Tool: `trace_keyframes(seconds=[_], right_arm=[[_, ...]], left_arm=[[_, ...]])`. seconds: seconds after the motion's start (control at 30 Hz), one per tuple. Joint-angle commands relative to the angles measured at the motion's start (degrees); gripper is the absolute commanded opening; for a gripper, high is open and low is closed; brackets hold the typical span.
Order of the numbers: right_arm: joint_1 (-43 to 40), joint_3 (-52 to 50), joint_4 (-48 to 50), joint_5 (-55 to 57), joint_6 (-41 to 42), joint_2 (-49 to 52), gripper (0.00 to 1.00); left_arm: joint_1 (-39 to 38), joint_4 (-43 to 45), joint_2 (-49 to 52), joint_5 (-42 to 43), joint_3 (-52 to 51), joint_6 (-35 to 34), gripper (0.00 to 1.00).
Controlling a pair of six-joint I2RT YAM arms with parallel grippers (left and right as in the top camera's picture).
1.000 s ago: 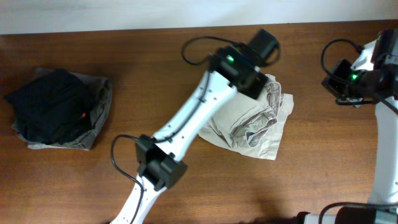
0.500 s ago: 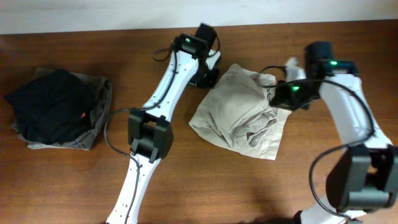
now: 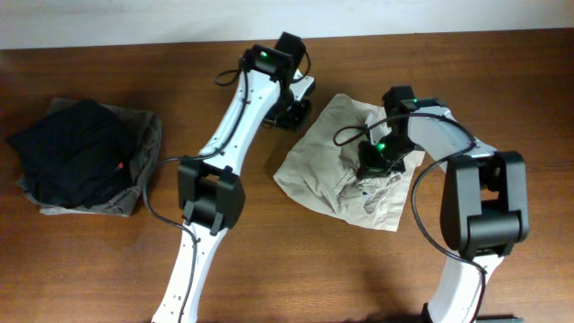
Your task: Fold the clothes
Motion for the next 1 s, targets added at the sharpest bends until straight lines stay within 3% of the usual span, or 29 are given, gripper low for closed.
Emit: trace_keyframes(seconds=[0.0,0.27,0.5,0.7,0.87,0.97], right_arm=[[0.3,-1.7,-2.1,9.8,3.7,2.2,0.04],[0.2,-1.7,-2.3,9.8,3.7,2.1,0.04],[0.2,-1.7,-3.1,9.7,5.2,2.1,0.04],[0.0,-1.7,-5.0,9.8,5.2,2.1,0.04],[-0.9,-1.7,-8.2,13.2,7.3,2.0,0.04],[-2.1,-1.7,-10.7,16.5,7.8,1.5,0.04]], left_arm=[[-0.2,-1.4,-3.9,3.3,0.6,1.1,0.01],[-0.1,-1.0,-3.9,13.8,0.6,1.2,0.01],[-1.6,1.5,-2.7,13.7,0.4,4.6,0.01],[-4.7,2.1,5.4,13.7,0.3,5.7,0.01],[-5.5,1.2,11.4,13.5,0.3,5.2,0.01],[-4.5,-0.9,12.8,7.7,0.3,0.7,0.01]])
